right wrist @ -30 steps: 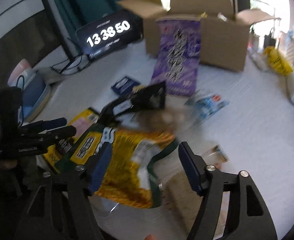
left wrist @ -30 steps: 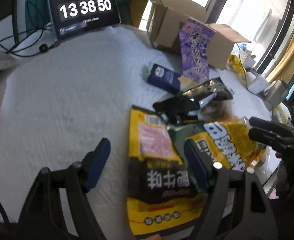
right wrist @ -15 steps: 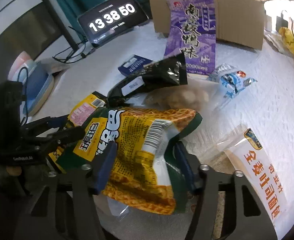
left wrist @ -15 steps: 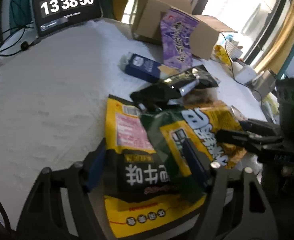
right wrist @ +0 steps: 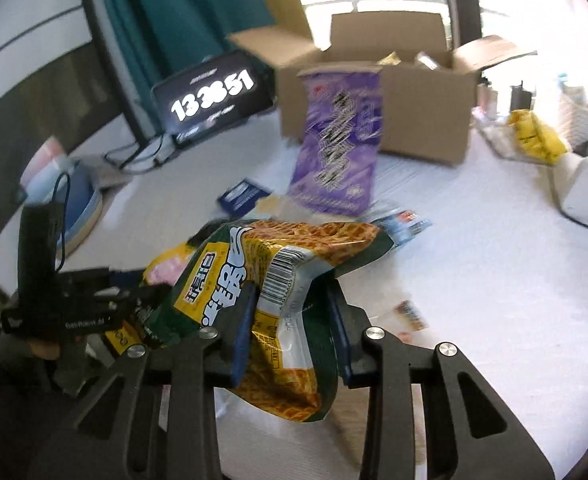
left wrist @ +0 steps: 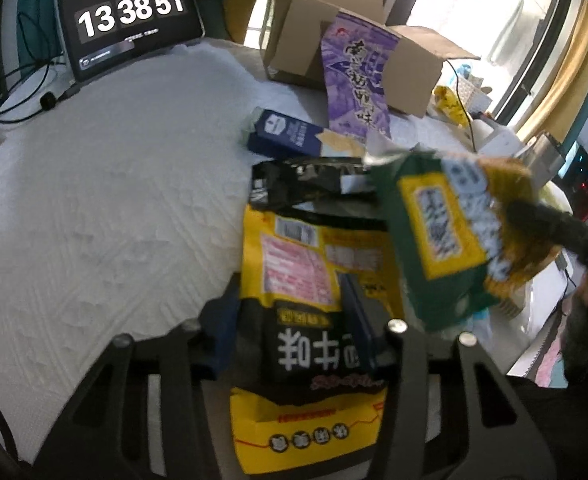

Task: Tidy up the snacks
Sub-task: 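Lift both bags and carry them over the cardboard box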

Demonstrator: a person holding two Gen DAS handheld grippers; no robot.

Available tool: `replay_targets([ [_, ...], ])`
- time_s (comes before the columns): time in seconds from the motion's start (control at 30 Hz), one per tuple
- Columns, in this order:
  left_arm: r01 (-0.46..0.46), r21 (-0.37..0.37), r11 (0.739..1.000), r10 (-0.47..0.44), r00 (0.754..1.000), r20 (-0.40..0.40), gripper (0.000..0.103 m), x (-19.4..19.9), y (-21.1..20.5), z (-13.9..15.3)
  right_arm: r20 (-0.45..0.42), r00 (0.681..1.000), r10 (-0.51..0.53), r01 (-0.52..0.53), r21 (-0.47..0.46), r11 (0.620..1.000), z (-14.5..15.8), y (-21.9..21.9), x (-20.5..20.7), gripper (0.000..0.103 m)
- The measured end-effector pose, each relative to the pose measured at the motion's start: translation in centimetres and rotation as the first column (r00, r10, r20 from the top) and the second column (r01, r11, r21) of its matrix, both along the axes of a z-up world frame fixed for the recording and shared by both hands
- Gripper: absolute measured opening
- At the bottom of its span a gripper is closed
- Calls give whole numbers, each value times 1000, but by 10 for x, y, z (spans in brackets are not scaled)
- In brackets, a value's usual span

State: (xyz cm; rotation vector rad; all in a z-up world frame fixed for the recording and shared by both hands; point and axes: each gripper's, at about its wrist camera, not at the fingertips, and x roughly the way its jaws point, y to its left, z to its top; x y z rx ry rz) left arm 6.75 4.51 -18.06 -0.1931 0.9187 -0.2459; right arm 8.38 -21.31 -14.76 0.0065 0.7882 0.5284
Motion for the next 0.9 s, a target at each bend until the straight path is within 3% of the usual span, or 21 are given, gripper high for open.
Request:
replay_targets([
  [0.23, -14, 5, 1000, 14, 999, 29, 17, -5, -9, 5, 40, 997, -69, 68, 24, 997, 10, -28, 8, 36],
  [0.3, -11, 16, 1000, 10, 999, 41, 14, -8, -12, 8, 51, 995, -83, 81, 34, 996, 13, -35, 11, 36],
  [0.9, -74, 48, 996, 65, 985, 159, 9, -13, 0, 65, 130, 985, -115, 106, 69, 992, 38, -58, 36, 36],
])
